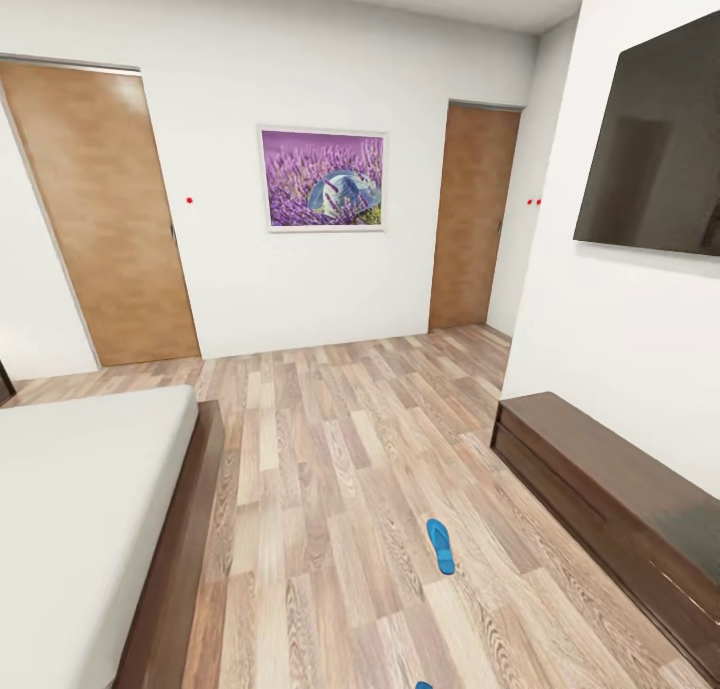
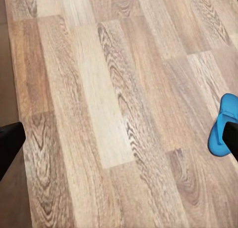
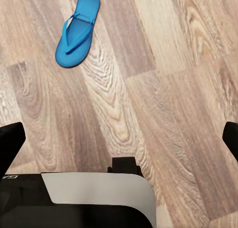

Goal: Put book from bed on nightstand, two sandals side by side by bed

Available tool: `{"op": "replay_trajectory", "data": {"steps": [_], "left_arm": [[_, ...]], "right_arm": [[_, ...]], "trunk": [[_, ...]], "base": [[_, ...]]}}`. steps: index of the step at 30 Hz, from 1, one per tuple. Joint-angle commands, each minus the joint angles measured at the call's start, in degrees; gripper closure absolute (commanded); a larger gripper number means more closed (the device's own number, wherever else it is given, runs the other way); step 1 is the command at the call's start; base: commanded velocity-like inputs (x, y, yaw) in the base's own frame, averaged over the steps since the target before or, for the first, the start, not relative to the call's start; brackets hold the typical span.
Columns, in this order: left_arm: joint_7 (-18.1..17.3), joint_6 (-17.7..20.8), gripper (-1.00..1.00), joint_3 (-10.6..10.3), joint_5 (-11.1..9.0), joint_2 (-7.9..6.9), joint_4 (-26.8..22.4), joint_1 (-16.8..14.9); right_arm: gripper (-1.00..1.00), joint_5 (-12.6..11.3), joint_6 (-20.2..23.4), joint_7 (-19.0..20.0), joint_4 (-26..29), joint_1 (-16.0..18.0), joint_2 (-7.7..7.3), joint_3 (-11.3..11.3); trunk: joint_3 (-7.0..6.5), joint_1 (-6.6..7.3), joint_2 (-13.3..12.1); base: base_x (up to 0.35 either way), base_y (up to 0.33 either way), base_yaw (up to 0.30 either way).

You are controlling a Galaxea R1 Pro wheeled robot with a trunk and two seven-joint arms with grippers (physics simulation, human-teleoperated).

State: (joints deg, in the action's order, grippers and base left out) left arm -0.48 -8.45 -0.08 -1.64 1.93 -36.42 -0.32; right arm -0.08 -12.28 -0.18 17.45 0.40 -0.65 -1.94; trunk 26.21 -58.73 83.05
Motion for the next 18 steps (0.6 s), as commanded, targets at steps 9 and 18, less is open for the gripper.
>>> {"op": "replay_trajectory", "data": {"steps": [9, 18], "left_arm": [[-0.05, -0.17, -1.00, -0.01, -0.12, 0.00, 0.03, -0.03], [-0.05, -0.14, -1.00, -0.01, -0.14, 0.00, 0.03, -0.02]], "right_arm": [[-1.00, -0.01, -0.20, 0.00, -0.05, 0.04, 0.01, -0.16], [-1.00, -0.01, -0.20, 0.00, -0.05, 0.04, 0.01, -0.11]], "trunk": [[0.06, 0.00, 0.03], [0.06, 0.00, 0.03]], "base": [[0.000, 0.000, -0.010], [0.000, 0.000, -0.038]]}}
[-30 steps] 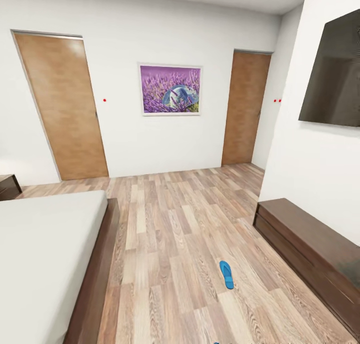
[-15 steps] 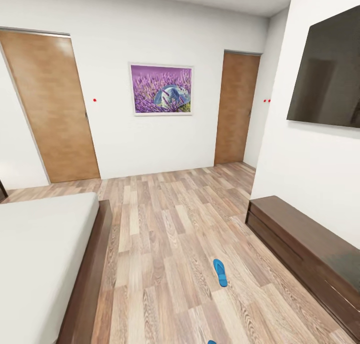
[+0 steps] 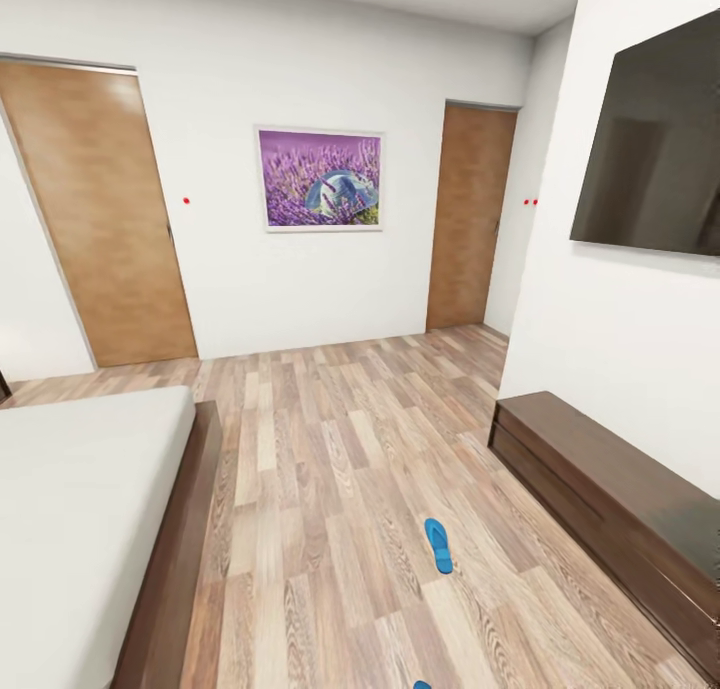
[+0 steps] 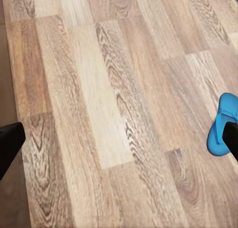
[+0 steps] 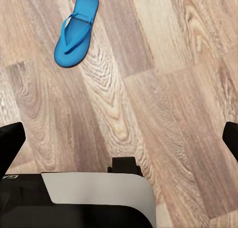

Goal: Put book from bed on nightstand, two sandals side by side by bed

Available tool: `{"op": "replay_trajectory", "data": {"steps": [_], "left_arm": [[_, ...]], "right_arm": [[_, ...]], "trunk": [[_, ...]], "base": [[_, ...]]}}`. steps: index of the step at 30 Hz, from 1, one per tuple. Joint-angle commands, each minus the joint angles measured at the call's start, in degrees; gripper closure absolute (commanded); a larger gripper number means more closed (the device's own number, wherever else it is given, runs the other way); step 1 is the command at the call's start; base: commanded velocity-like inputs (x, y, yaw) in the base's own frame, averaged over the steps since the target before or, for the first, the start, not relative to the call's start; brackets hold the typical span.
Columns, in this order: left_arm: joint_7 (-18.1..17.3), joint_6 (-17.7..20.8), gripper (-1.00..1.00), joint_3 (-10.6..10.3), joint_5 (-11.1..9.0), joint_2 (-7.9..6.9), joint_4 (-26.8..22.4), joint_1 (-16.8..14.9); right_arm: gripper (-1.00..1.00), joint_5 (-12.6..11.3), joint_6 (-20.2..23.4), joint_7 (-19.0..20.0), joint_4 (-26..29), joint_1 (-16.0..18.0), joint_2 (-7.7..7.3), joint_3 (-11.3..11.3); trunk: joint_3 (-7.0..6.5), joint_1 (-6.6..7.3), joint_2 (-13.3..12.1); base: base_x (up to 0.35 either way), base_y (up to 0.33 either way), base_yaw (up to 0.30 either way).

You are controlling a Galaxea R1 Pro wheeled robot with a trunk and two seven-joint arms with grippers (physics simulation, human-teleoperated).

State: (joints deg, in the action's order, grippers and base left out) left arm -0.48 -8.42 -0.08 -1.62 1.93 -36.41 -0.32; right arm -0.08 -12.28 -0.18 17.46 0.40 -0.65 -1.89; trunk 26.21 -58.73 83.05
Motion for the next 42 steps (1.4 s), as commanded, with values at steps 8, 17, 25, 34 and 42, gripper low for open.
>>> {"op": "replay_trajectory", "data": {"steps": [8, 17, 25, 34, 42], "left_arm": [[-0.05, -0.19, -1.00, -0.01, -0.16, 0.00, 0.02, -0.03], [-0.05, -0.19, -1.00, -0.01, -0.16, 0.00, 0.02, -0.03], [-0.05, -0.19, -1.00, -0.01, -0.15, 0.00, 0.02, -0.03], [-0.05, -0.18, -1.00, -0.01, -0.17, 0.00, 0.02, -0.03], [-0.05, -0.19, -1.00, -0.01, -0.16, 0.00, 0.02, -0.03]], "right_arm": [[-1.00, -0.01, -0.20, 0.00, -0.05, 0.04, 0.03, -0.15], [-1.00, -0.01, -0.20, 0.00, -0.05, 0.04, 0.02, -0.14], [-1.00, -0.01, -0.20, 0.00, -0.05, 0.04, 0.04, -0.13], [-1.00, -0.01, -0.20, 0.00, -0.05, 0.04, 0.02, -0.13], [-1.00, -0.01, -0.20, 0.00, -0.05, 0.04, 0.02, -0.13]], "trunk": [[0.17, 0.00, 0.03], [0.24, 0.00, 0.03], [0.24, 0.00, 0.03], [0.24, 0.00, 0.03], [0.24, 0.00, 0.03]], "base": [[0.000, 0.000, -0.174], [0.000, 0.000, -0.050], [0.000, 0.000, -0.002], [0.000, 0.000, 0.000], [0.016, 0.000, 0.000]]}}
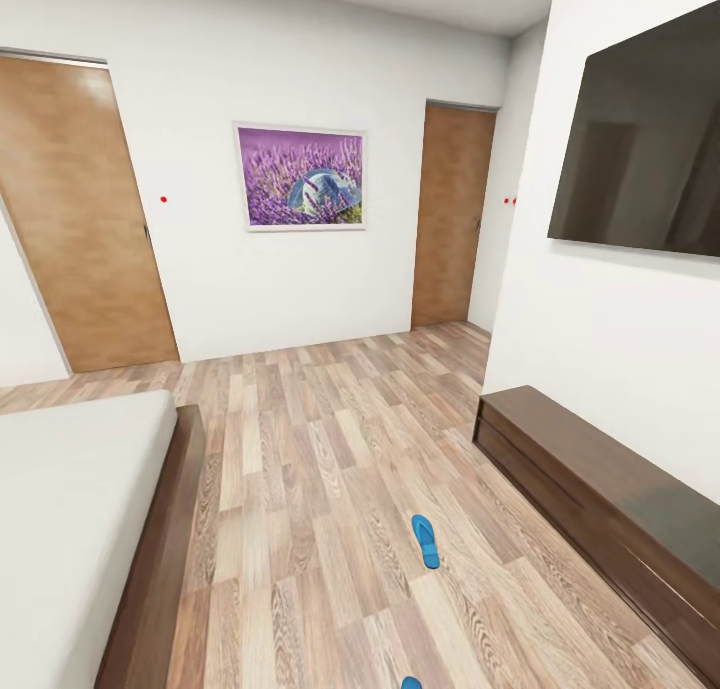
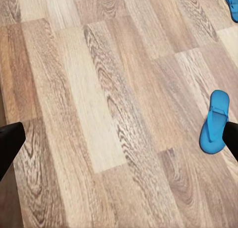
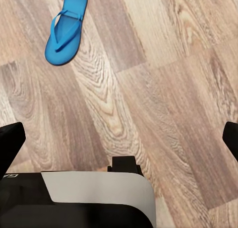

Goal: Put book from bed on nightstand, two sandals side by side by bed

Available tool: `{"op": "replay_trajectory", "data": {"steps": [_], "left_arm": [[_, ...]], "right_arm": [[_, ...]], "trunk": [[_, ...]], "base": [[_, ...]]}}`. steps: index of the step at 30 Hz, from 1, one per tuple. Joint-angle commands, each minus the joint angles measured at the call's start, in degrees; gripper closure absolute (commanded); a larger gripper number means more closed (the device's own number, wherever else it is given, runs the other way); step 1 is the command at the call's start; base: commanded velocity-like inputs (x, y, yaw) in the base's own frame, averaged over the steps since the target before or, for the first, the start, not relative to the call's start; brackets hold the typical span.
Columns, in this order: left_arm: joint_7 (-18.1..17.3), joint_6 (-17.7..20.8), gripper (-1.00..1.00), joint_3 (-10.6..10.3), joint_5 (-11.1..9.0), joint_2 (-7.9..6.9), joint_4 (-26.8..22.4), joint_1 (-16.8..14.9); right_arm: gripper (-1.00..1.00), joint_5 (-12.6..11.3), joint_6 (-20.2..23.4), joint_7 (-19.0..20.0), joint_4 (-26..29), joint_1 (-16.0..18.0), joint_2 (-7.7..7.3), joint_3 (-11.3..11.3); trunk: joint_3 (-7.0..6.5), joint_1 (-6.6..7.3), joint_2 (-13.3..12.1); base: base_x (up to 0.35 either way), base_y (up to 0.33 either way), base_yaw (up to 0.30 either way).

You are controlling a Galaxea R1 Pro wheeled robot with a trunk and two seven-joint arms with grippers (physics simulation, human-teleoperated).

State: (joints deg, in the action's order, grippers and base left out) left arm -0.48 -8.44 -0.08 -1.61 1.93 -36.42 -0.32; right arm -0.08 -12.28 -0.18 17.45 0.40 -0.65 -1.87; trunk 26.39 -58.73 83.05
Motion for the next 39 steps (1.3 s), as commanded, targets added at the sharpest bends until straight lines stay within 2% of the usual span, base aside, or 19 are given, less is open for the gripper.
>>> {"op": "replay_trajectory", "data": {"steps": [1, 31, 33, 34, 39], "left_arm": [[-0.05, -0.17, -1.00, -0.01, -0.18, 0.00, 0.03, -0.03], [-0.11, -0.23, -1.00, -0.10, -0.04, 0.05, -0.22, -0.03], [-0.17, -0.18, -1.00, -0.16, -0.01, 0.13, -1.16, -0.06], [-0.58, 0.06, -1.00, -0.21, -0.04, 0.54, -3.53, -0.08], [-2.08, 1.72, -1.00, -0.25, 0.00, 1.27, -8.36, -0.21]], "right_arm": [[-1.00, -0.01, -0.20, 0.00, -0.04, 0.03, 0.02, -0.15], [-1.00, 0.08, -0.20, 0.00, -0.04, 0.03, 0.04, -0.15], [-1.00, 0.08, -0.20, 0.00, -0.04, 0.03, 0.04, -0.15], [-1.00, 0.08, -0.20, 0.00, -0.04, 0.03, 0.04, -0.15], [-1.00, 0.04, -0.20, 0.00, -0.04, 0.05, 0.04, -0.15]], "trunk": [[0.06, 0.00, 0.03], [0.06, 0.00, 0.03], [0.06, 0.00, 0.03], [0.06, 0.00, 0.03], [0.06, 0.00, 0.03]], "base": [[0.015, 0.000, 0.000], [0.001, 0.000, 0.000], [0.000, 0.000, 0.000], [0.000, 0.000, 0.000], [0.000, 0.000, 0.000]]}}
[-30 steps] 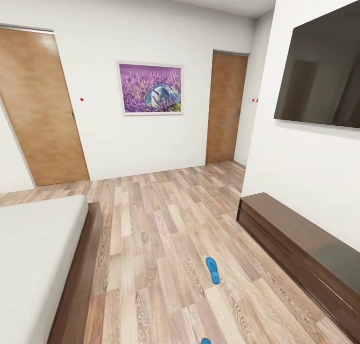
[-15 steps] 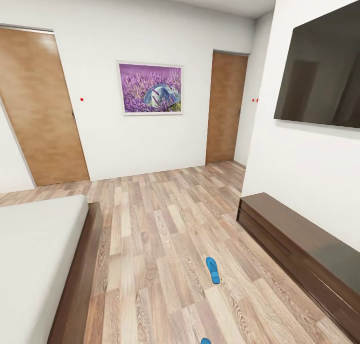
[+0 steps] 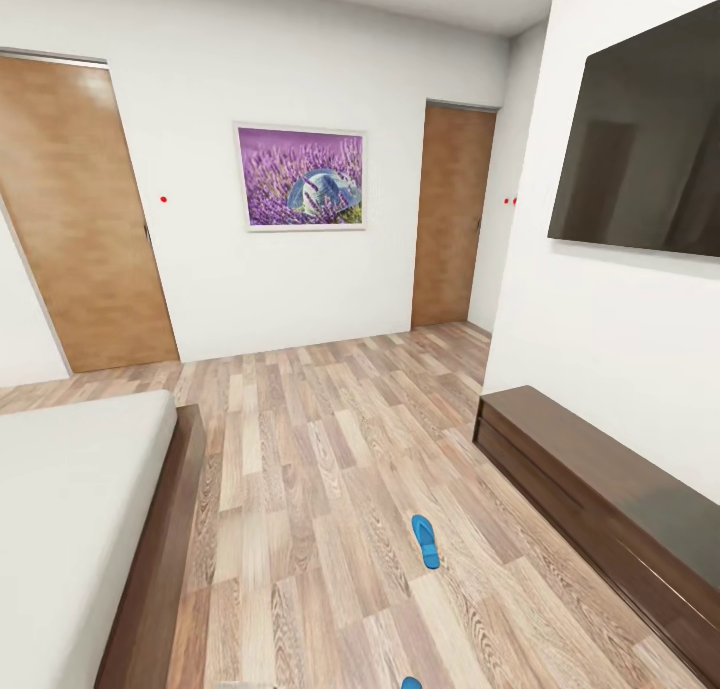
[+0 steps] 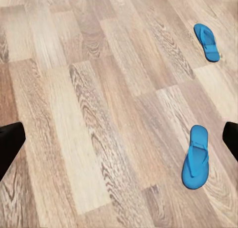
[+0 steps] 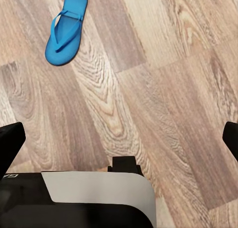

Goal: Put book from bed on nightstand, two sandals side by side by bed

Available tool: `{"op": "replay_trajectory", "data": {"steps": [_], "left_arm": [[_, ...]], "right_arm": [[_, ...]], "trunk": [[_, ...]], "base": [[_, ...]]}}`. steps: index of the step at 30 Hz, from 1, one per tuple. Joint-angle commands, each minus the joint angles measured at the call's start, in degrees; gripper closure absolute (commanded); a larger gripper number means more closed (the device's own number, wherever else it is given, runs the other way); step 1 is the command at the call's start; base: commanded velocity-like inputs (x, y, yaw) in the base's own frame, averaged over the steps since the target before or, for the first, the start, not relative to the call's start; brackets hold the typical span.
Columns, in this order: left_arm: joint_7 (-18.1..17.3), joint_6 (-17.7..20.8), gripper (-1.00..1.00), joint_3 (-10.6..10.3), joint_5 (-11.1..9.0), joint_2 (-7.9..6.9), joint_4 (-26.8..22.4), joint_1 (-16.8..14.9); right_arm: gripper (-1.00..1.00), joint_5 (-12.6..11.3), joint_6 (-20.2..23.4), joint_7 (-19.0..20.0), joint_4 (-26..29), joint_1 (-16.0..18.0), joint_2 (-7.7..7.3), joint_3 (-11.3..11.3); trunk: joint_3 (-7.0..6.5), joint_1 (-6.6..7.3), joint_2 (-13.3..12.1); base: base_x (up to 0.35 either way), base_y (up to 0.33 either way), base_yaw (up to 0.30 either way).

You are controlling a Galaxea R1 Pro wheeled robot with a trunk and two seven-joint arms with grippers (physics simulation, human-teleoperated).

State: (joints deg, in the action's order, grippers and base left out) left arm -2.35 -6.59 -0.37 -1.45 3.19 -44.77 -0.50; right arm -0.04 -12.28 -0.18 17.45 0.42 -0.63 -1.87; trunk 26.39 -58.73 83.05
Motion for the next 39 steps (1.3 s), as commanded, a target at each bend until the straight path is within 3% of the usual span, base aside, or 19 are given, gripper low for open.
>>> {"op": "replay_trajectory", "data": {"steps": [1, 6, 7, 11, 13, 20, 22, 23, 29, 39], "left_arm": [[-1.46, 4.42, -1.00, 0.03, -0.19, 0.35, -4.59, -0.30], [-5.99, 12.76, -1.00, 0.07, -0.24, 0.48, -9.99, -1.67], [-10.41, 14.97, -1.00, 0.15, -0.27, 0.41, -11.41, -3.35], [-17.02, 17.26, -1.00, 0.33, -0.30, 0.23, -12.37, -6.26], [-18.72, 18.17, -1.00, 0.38, -0.32, 0.14, -12.53, -7.05], [-21.37, 20.70, -1.00, 0.44, -0.93, -0.60, -12.76, -8.22], [-21.99, 21.13, -1.00, 0.45, -1.65, -0.81, -12.81, -8.54], [-22.73, 21.57, -1.00, 0.45, -2.94, -1.01, -12.97, -9.37], [-23.64, 23.97, -1.00, 0.46, -4.99, -1.69, -13.67, -12.26], [-23.65, 24.70, -1.00, 0.42, -5.11, -1.79, -13.56, -12.83]], "right_arm": [[-1.00, -0.03, -0.20, 0.01, -0.04, 0.03, 0.02, -0.16], [-1.00, -0.04, -0.20, 0.00, -0.04, 0.02, 0.02, -0.16], [-1.00, -0.05, -0.20, 0.00, -0.04, 0.02, 0.02, -0.16], [-1.00, -0.05, -0.20, 0.00, -0.04, 0.02, 0.02, -0.16], [-1.00, -0.05, -0.20, 0.00, -0.04, 0.02, 0.02, -0.16], [-1.00, -0.05, -0.20, 0.01, -0.04, 0.02, 0.02, -0.16], [-1.00, -0.05, -0.20, 0.01, -0.04, 0.02, 0.02, -0.16], [-1.00, -0.05, -0.20, 0.01, -0.04, 0.03, 0.02, -0.16], [-1.00, -0.05, -0.20, 0.00, -0.04, 0.02, 0.02, -0.16], [-1.00, -0.10, -0.20, 0.01, -0.04, 0.02, 0.02, -0.20]], "trunk": [[0.06, 0.00, 0.03], [0.06, 0.00, 0.03], [0.06, 0.00, 0.03], [0.06, 0.00, 0.03], [0.06, 0.00, 0.03], [0.06, 0.00, 0.03], [0.06, 0.00, 0.03], [0.06, 0.00, 0.03], [0.06, 0.00, 0.03], [0.06, 0.00, 0.03]], "base": [[0.000, 0.000, 0.000], [0.000, 0.000, 0.000], [0.000, 0.000, 0.000], [0.000, 0.000, 0.000], [0.000, 0.000, 0.000], [0.000, 0.000, 0.000], [0.000, 0.000, 0.000], [0.000, 0.000, 0.000], [0.000, 0.000, 0.000], [0.000, 0.000, 0.000]]}}
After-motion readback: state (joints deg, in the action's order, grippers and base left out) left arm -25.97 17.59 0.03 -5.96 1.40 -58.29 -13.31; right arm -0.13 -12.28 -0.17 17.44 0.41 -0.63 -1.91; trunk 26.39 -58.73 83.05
